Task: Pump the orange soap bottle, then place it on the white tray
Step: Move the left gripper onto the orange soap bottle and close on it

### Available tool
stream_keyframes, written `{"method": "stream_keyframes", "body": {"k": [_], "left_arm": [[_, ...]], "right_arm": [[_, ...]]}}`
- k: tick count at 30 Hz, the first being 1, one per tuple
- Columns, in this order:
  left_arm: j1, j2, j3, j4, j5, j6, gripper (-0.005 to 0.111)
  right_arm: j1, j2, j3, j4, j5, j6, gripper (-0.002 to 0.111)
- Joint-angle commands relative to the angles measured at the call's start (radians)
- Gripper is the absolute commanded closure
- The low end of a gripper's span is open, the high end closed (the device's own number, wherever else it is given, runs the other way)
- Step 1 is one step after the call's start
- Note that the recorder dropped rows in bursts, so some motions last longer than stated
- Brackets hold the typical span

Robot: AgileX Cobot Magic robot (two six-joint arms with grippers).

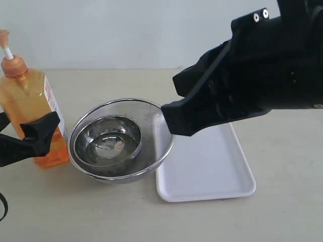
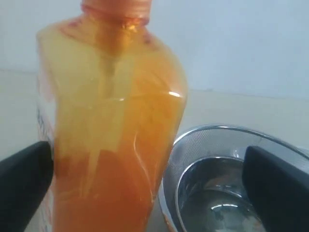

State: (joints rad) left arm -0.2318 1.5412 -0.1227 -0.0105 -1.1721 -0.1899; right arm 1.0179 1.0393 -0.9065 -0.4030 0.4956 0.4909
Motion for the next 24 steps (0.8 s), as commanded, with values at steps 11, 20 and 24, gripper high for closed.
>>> {"method": "stream_keyframes", "body": {"k": [11,20,24], "left_arm": [[0.002,0.128,-0.093,-0.061,-0.030,0.037,-0.003],[0.002,0.131,-0.128,-0.135,-0.015,0.066,-0.003],[0.002,0.131,-0.146,-0.137,0.008,0.066,-0.003]], "right_arm": [[-0.002,-0.008,0.000,-0.005,-0.007,0.001,0.108],[-0.002,-0.008,0.000,-0.005,-0.007,0.001,0.108],[-0.002,-0.008,0.000,-0.005,-0.007,0.001,0.108]]}}
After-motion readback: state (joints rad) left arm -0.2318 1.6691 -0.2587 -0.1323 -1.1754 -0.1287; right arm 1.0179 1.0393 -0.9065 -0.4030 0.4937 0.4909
